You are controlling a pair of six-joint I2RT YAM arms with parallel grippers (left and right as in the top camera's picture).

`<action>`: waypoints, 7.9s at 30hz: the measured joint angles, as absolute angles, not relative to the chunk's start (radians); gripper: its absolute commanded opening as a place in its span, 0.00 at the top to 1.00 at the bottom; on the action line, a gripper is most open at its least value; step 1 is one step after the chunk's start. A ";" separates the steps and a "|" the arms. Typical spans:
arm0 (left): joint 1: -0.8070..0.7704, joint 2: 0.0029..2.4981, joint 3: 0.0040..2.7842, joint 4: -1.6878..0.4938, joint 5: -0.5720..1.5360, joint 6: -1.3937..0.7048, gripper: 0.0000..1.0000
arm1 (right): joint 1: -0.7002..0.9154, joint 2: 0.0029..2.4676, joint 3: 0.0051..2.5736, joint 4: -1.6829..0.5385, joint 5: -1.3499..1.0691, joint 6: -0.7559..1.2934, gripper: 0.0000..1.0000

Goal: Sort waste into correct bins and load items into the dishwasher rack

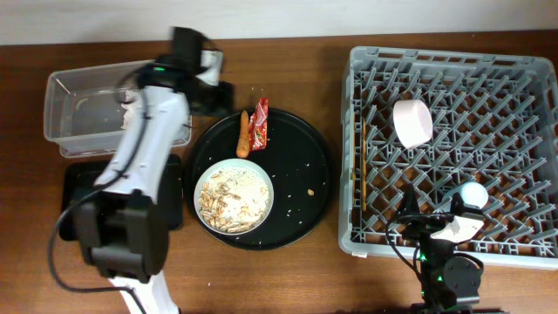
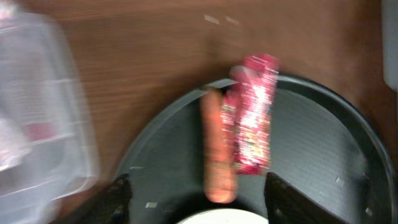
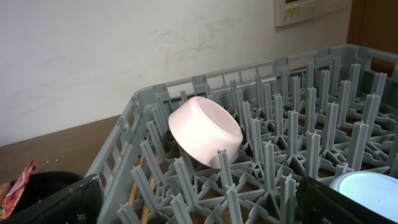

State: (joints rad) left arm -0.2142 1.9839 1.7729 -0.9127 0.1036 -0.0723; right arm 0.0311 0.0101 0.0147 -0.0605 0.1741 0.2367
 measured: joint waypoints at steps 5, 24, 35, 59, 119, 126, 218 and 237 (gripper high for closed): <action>-0.422 2.168 1.773 -0.827 -0.017 -0.075 0.52 | 0.031 0.010 0.015 -0.060 0.174 0.236 0.02; -0.076 1.949 1.887 -1.003 -0.084 -0.233 0.97 | 0.031 0.010 0.015 -0.060 0.174 0.236 0.02; 0.063 2.116 1.944 -1.069 0.060 -0.229 0.38 | 0.031 0.010 0.015 -0.060 0.174 0.236 0.02; -0.274 2.272 1.995 -1.245 0.014 -0.199 0.91 | 0.031 0.010 0.015 -0.060 0.174 0.237 0.02; -0.708 1.955 1.609 -1.216 -0.295 -0.338 1.00 | 0.031 0.011 0.015 -0.060 0.174 0.236 0.02; -0.295 1.793 1.614 -1.294 0.030 -0.309 1.00 | 0.031 0.011 0.015 -0.060 0.174 0.236 0.02; -0.054 0.017 0.015 -0.066 0.156 0.218 0.01 | 0.031 0.012 0.013 -0.059 0.170 0.236 0.02; -0.054 0.017 0.015 -0.066 0.156 0.218 0.01 | 0.031 0.012 0.013 -0.059 0.170 0.236 0.02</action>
